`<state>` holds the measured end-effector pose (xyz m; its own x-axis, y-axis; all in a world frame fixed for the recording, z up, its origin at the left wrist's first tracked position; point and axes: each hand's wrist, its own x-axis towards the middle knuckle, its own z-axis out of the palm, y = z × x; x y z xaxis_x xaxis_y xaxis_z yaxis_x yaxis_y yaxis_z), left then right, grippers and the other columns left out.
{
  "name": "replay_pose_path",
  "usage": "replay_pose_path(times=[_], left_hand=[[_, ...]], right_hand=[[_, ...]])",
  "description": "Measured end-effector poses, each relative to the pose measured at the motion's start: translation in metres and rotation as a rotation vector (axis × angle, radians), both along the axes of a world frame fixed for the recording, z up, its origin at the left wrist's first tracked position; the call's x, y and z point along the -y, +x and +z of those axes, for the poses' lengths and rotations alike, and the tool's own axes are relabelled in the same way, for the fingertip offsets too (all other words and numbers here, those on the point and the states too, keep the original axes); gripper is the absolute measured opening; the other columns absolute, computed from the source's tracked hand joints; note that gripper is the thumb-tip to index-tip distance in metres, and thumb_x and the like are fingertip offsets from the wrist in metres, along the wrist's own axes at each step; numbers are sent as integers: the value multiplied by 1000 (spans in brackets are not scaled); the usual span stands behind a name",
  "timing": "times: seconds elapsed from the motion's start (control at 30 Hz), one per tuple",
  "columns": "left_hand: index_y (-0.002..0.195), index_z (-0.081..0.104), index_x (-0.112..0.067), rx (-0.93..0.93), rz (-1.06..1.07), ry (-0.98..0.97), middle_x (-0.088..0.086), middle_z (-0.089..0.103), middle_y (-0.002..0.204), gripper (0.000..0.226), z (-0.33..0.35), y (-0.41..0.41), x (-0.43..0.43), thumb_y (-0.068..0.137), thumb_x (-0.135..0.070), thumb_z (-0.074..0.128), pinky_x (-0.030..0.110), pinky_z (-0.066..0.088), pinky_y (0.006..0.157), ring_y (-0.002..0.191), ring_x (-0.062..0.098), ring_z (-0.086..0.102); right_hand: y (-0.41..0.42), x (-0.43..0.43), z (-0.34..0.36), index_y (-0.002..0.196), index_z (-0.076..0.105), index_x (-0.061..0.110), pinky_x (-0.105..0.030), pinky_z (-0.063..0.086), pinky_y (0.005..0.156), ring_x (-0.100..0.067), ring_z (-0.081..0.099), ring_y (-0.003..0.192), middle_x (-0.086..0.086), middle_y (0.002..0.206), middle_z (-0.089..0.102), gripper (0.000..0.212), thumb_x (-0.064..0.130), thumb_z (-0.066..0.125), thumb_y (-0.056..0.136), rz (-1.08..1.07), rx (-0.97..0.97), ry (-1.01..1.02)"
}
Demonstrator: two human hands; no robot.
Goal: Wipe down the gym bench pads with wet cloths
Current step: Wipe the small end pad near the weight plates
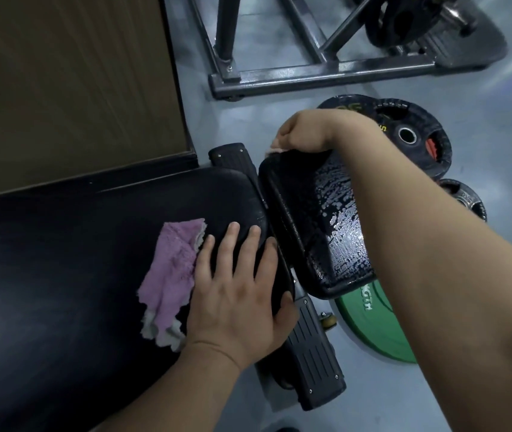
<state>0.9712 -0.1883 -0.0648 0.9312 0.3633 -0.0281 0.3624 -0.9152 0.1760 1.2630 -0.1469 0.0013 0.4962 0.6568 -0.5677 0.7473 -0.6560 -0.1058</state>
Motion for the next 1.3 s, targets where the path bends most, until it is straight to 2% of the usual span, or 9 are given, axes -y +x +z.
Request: replay_pose_path(times=[0.1,0.27,0.5,0.67,0.8,1.0,1.13,1.2,1.3], left_hand=[[148,50,-12,-3,7,1,14,44,156,74,1,-1,0,87,-55,47,62,23,119,149,40,32],[147,49,-12,-3,2,-3,17,45,153,73,2,0,0,86,-53,48,63,23,119,149,42,31],[147,49,-12,-1,7,-10,17,44,154,74,3,0,0,86,-53,49,61,22,119,149,41,30],[149,47,-13,-12,-3,-2,17,42,157,73,1,-1,-1,89,-54,44,60,18,121,150,42,27],[150,46,-12,-34,2,-11,17,40,158,74,3,-1,0,88,-53,46,60,16,122,151,41,25],[149,47,-13,-17,-10,-29,17,42,157,72,4,-3,-2,89,-54,44,60,17,121,150,42,27],[148,48,-14,-7,-2,-34,15,43,155,72,5,-2,-2,87,-54,46,59,18,121,150,40,28],[148,48,-15,-10,-1,-39,14,43,154,72,5,-2,-1,86,-54,46,59,16,122,150,39,28],[148,49,-14,-6,-1,-34,13,43,155,73,4,-2,-1,87,-54,46,60,18,122,150,39,29]], right_hand=[[-12,-14,-2,105,76,25,-42,49,102,-25,62,106,4,122,68,41,51,55,80,67,7,-66],[-44,-38,-8,72,72,24,-41,55,89,-26,66,90,-1,96,70,20,42,62,73,172,-15,-158],[-45,-38,-6,101,76,20,-39,52,97,-26,64,102,-3,113,70,23,27,66,82,199,3,-191],[-54,-34,3,123,69,13,-25,42,78,-24,63,106,-3,118,68,29,18,62,95,179,24,-192],[-60,-35,4,111,76,20,-36,53,96,-26,67,108,-1,115,73,28,25,70,84,131,58,-123],[-73,-11,-8,110,72,26,-37,55,93,-28,64,102,-1,108,70,28,18,55,88,114,113,19],[-65,-16,-10,98,77,22,-31,54,88,-23,66,99,3,97,73,19,20,62,85,-9,11,72],[-52,-22,-12,98,76,15,-33,54,84,-25,65,98,-3,108,73,20,27,69,83,-62,2,71],[-23,-13,-13,121,64,6,-34,45,88,-32,57,111,-15,132,60,34,25,56,94,-208,75,60]])
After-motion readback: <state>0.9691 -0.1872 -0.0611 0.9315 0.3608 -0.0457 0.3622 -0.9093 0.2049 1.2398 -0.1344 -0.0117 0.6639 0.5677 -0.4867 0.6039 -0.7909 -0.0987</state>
